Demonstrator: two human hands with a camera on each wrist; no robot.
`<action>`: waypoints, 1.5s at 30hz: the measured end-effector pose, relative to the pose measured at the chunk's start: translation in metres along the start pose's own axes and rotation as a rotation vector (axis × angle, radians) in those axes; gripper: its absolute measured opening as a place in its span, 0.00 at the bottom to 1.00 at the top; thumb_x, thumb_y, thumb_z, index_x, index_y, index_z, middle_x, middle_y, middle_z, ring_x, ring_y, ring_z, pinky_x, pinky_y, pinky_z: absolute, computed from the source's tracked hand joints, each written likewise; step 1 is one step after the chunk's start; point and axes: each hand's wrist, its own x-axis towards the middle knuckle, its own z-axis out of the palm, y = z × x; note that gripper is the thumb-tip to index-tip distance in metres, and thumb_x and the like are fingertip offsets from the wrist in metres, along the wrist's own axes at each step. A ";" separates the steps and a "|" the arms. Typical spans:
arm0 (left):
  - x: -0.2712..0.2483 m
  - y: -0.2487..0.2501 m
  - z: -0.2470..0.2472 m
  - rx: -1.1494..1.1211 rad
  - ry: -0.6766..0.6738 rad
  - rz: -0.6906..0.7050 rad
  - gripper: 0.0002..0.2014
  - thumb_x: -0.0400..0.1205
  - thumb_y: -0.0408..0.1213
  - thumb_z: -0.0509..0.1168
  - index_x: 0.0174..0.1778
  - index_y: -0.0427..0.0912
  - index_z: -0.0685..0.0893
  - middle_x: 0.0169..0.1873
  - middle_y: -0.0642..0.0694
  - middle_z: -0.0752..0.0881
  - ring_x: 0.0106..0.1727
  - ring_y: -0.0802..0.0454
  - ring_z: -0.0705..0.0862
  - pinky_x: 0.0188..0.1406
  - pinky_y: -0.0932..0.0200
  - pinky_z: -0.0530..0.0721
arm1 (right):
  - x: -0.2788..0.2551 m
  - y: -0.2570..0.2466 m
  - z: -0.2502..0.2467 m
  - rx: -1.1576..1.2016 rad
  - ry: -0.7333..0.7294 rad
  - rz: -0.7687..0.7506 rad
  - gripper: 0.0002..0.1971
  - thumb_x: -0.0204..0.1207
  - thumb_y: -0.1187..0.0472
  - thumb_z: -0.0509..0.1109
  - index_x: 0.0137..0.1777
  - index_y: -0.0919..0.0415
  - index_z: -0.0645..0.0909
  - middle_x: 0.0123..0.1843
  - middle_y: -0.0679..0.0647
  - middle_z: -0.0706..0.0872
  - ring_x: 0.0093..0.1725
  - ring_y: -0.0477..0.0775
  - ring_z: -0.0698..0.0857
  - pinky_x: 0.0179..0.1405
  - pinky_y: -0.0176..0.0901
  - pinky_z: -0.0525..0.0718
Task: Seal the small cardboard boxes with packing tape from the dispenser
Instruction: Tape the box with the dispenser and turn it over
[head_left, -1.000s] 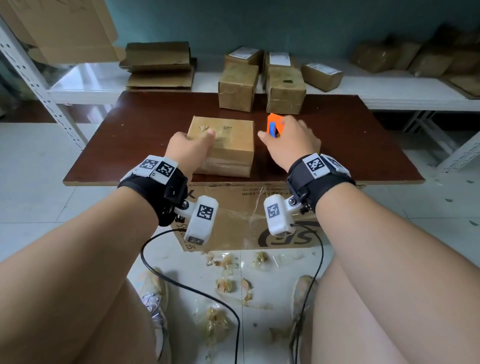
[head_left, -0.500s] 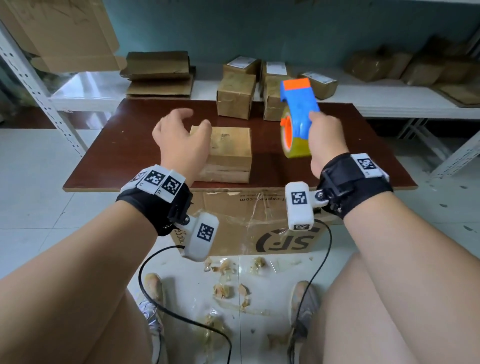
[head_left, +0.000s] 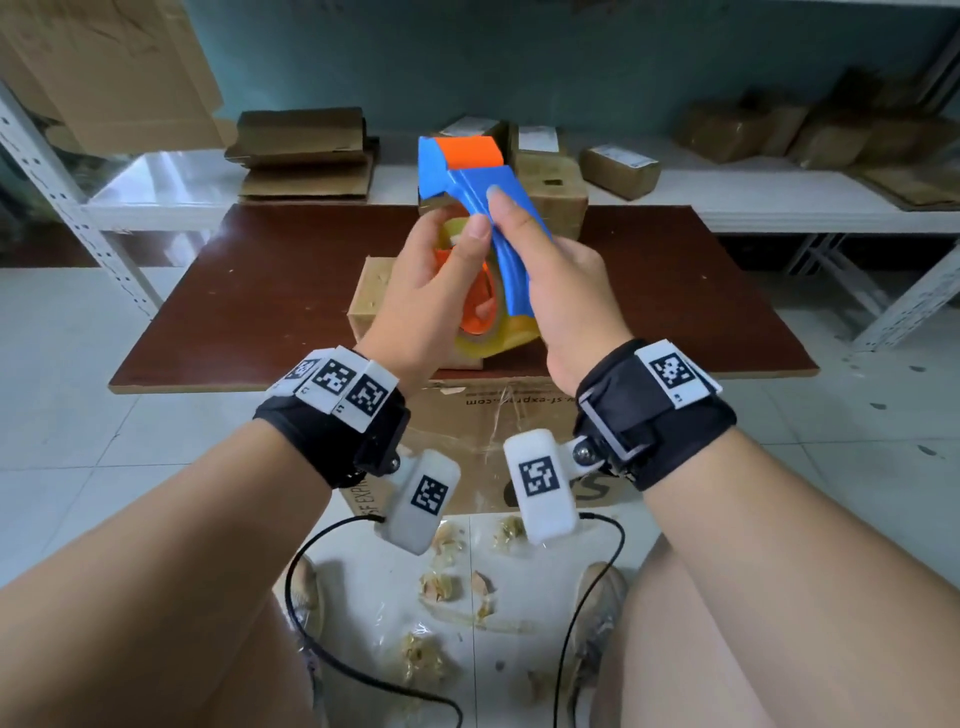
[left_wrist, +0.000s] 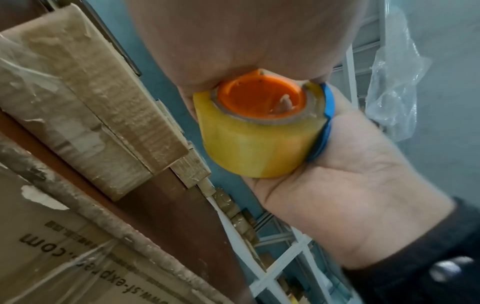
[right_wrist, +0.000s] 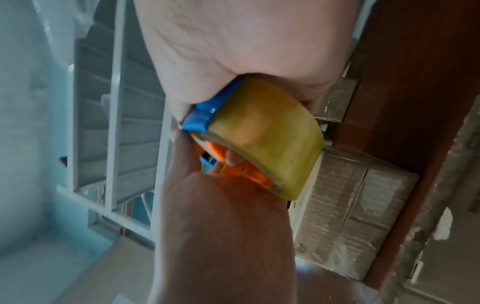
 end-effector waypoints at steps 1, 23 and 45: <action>0.003 0.001 -0.001 -0.067 0.003 0.001 0.25 0.93 0.55 0.58 0.69 0.36 0.83 0.40 0.41 0.86 0.37 0.57 0.84 0.39 0.57 0.87 | 0.003 -0.001 -0.004 -0.006 -0.002 -0.035 0.28 0.78 0.42 0.81 0.56 0.73 0.90 0.45 0.63 0.91 0.42 0.54 0.87 0.42 0.49 0.88; 0.016 -0.005 -0.057 -0.590 0.084 -0.657 0.06 0.89 0.35 0.71 0.48 0.37 0.86 0.41 0.42 0.90 0.48 0.47 0.95 0.43 0.53 0.95 | 0.004 0.003 -0.043 -0.703 -0.222 -0.410 0.27 0.71 0.35 0.81 0.37 0.62 0.85 0.33 0.55 0.84 0.34 0.59 0.82 0.32 0.40 0.76; 0.020 -0.021 -0.072 -0.197 0.234 -0.477 0.04 0.88 0.36 0.73 0.52 0.44 0.94 0.28 0.53 0.88 0.24 0.63 0.78 0.27 0.65 0.79 | -0.015 0.000 -0.042 -0.827 -0.267 -0.363 0.25 0.68 0.30 0.81 0.38 0.53 0.86 0.35 0.51 0.84 0.36 0.57 0.82 0.34 0.46 0.76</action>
